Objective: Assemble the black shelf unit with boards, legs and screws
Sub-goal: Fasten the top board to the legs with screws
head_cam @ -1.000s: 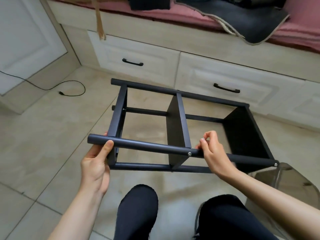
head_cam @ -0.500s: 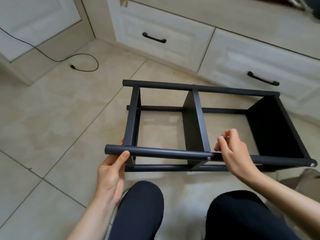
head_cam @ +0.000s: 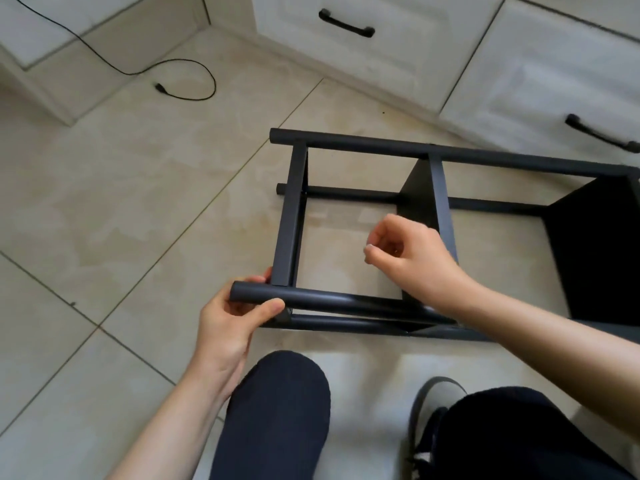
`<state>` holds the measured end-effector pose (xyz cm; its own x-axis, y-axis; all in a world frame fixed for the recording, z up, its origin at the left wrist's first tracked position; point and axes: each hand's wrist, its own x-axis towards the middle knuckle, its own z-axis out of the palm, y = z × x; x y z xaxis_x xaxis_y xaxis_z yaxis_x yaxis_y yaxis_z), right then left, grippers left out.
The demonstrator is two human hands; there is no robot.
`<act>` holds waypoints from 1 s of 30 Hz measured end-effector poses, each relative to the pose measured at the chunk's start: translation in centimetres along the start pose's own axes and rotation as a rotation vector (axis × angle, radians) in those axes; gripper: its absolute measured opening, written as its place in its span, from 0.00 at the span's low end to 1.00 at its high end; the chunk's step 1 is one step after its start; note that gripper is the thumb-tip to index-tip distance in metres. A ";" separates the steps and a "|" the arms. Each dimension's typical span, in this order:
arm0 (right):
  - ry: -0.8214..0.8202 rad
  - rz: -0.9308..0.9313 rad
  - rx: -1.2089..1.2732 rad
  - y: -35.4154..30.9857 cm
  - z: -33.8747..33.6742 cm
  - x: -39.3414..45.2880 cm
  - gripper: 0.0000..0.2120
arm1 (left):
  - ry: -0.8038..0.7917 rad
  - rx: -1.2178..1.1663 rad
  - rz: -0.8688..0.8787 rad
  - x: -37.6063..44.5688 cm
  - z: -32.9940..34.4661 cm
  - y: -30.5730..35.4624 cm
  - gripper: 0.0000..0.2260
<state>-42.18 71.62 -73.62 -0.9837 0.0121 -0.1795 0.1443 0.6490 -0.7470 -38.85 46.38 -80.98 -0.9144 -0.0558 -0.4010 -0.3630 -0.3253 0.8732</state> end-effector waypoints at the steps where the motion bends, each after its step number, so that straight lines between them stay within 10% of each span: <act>1: -0.040 0.009 0.025 -0.3 0.5 0.5 0.02 | -0.022 0.062 0.025 0.1 -0.3 0.2 0.21; 6: -0.175 0.087 0.073 -1.3 2.6 2.8 0.07 | -0.166 0.456 0.116 1.4 -1.4 2.7 0.17; 15: -0.204 0.089 0.091 -0.5 4.5 4.1 0.08 | -0.591 1.098 0.161 4.7 -0.5 8.0 0.45; 24: 0.004 -0.224 -0.445 -0.2 2.1 10.6 0.10 | -0.948 1.889 0.660 8.5 2.4 10.9 0.57; 30: -0.007 -0.234 -0.821 -0.6 1.5 16.5 0.14 | -1.051 1.947 0.741 9.5 3.4 10.8 0.55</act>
<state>-58.29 70.31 -77.08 -0.9775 -0.1937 -0.0841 -0.1886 0.9799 -0.0644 -52.08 45.55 -74.44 -0.4358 0.8355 -0.3347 0.8527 0.5023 0.1435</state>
